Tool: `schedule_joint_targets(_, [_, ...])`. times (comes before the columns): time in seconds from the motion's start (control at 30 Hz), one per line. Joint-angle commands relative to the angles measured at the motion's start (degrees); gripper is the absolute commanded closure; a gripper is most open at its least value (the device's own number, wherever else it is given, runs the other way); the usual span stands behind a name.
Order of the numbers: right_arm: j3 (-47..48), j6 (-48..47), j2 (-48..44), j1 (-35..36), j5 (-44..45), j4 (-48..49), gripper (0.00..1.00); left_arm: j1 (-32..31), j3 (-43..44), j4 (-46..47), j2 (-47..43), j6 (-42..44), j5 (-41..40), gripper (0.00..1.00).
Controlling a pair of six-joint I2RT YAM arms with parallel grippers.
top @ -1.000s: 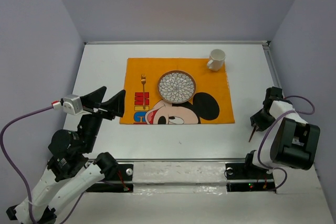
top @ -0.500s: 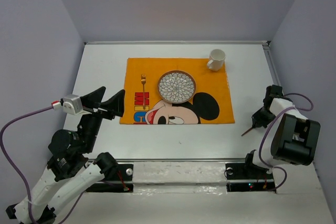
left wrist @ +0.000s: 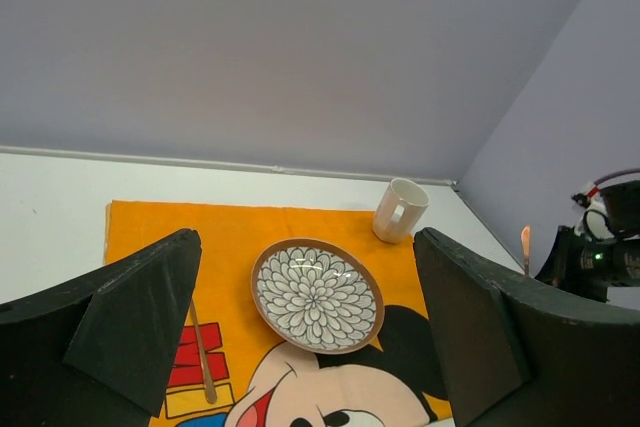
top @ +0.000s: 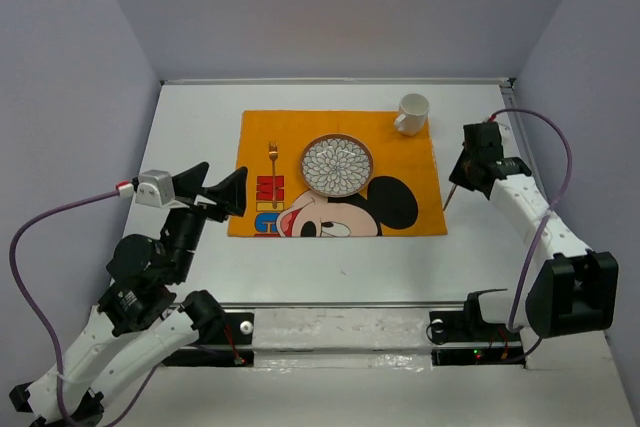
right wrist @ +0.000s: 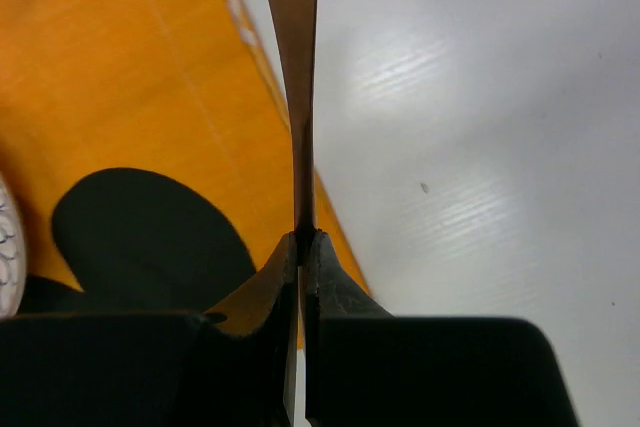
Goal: Set the dinner table for one person
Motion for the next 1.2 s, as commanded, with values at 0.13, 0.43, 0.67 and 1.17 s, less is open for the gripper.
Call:
schedule_joint_targets(0.13, [5.42,-5.90,5.89,12.84,-7.67,9.33,1.00,1.01,0.03,2.44,4.70,1.24,-1.76,0.01])
schedule_joint_targets(0.43, [7.18,-7.48,14.51,16.54,-12.16,16.81,1.00,3.74,0.03,2.53,8.12,1.33,-1.49,0.01])
schedule_joint_targets(0.67, [10.69,-8.98,22.14,16.54,-11.54,17.43,1.00,5.32,0.03,2.62,9.71,1.42,-0.97,0.01])
schedule_joint_targets(1.17, [13.69,-11.18,27.87,16.54,-10.49,16.02,1.00,7.08,-0.06,2.79,10.68,1.15,0.18,0.01])
